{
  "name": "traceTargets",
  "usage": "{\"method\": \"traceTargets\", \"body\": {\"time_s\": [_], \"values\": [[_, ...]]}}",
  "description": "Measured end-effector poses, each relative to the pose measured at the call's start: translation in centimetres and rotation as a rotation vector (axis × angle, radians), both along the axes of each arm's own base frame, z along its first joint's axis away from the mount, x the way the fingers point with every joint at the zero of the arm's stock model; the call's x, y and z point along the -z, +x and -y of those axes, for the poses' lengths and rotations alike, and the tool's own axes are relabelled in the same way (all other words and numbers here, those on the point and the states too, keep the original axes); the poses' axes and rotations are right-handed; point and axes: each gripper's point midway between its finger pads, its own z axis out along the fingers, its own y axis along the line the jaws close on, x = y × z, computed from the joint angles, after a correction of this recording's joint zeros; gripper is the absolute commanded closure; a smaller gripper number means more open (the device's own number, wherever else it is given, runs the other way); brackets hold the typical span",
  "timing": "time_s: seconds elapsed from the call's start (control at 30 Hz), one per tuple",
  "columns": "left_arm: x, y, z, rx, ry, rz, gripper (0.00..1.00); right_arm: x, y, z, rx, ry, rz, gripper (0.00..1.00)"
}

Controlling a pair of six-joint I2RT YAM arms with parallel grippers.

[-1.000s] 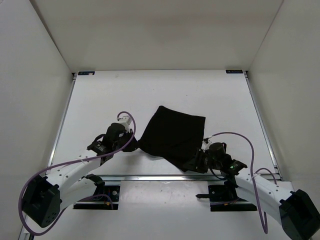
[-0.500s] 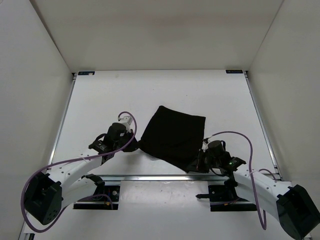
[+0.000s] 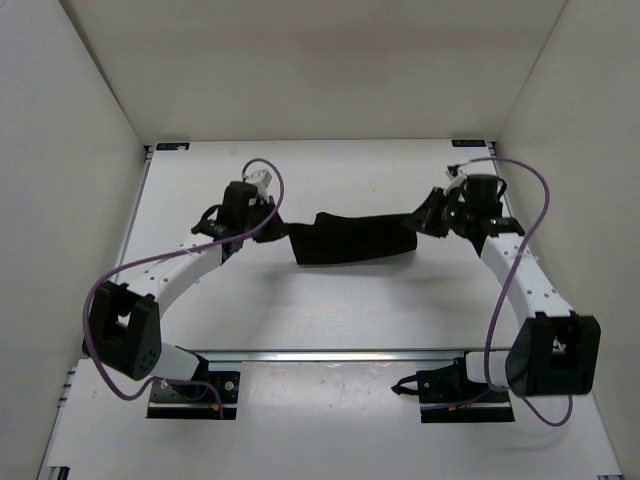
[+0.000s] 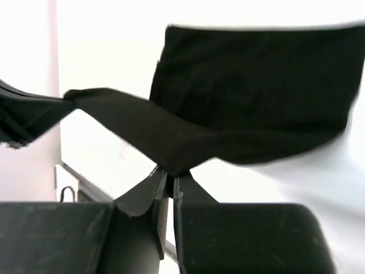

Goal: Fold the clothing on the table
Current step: Flatten the skirt out

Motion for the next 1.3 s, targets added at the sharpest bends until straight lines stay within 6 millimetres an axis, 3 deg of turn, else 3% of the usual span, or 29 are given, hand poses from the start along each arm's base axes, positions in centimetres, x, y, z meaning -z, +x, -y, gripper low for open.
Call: {"method": "traceTargets", "body": {"time_s": [0.1, 0.2, 0.3, 0.4, 0.53, 0.63, 0.73, 0.83, 0.9, 1.0, 1.1, 1.2, 1.3], "values": [[-3.2, 3.1, 0.7, -0.009, -0.013, 0.072, 1.00, -1.8, 3.1, -0.8, -0.043, -0.032, 0.048, 1.00], [-6.7, 4.8, 0.5, -0.028, -0.022, 0.151, 1.00, -3.3, 4.6, -1.6, -0.075, -0.048, 0.097, 1.00], [-9.2, 5.1, 0.0, -0.047, -0.014, 0.218, 1.00, -3.4, 4.1, -1.8, -0.094, -0.048, 0.119, 1.00], [-9.8, 3.4, -1.1, -0.062, 0.012, 0.254, 1.00, -0.9, 1.5, -1.3, -0.088, -0.041, 0.094, 1.00], [-7.3, -0.8, -1.9, -0.037, 0.042, 0.219, 1.00, 4.8, -4.3, -1.1, -0.087, -0.032, -0.042, 1.00], [-2.9, -4.6, -2.4, -0.007, 0.079, 0.135, 1.00, 8.0, -8.2, -1.6, -0.101, -0.031, -0.117, 1.00], [1.9, -8.4, -3.4, 0.007, 0.111, 0.028, 1.00, 9.9, -11.5, -2.3, -0.120, -0.017, -0.151, 1.00], [4.9, -10.7, -4.1, 0.008, 0.125, -0.044, 1.00, 10.9, -13.0, -2.5, -0.123, -0.007, -0.180, 1.00], [5.9, -11.2, -4.2, 0.005, 0.124, -0.080, 1.00, 11.3, -13.0, -2.4, -0.119, 0.002, -0.209, 1.00], [5.8, -9.6, -3.9, -0.006, 0.132, -0.111, 1.00, 11.4, -11.4, -1.9, -0.099, 0.003, -0.272, 1.00], [3.0, -4.7, -2.2, -0.006, 0.137, -0.091, 1.00, 8.4, -6.2, -1.5, -0.083, -0.008, -0.253, 1.00], [-3.6, 3.2, 0.4, -0.005, 0.105, 0.028, 1.00, 1.2, 2.1, -0.7, -0.062, -0.028, -0.096, 1.00], [-13.3, 10.4, 1.7, -0.032, 0.044, 0.246, 1.00, -8.9, 9.2, 0.8, -0.025, -0.056, 0.167, 1.00]]}}
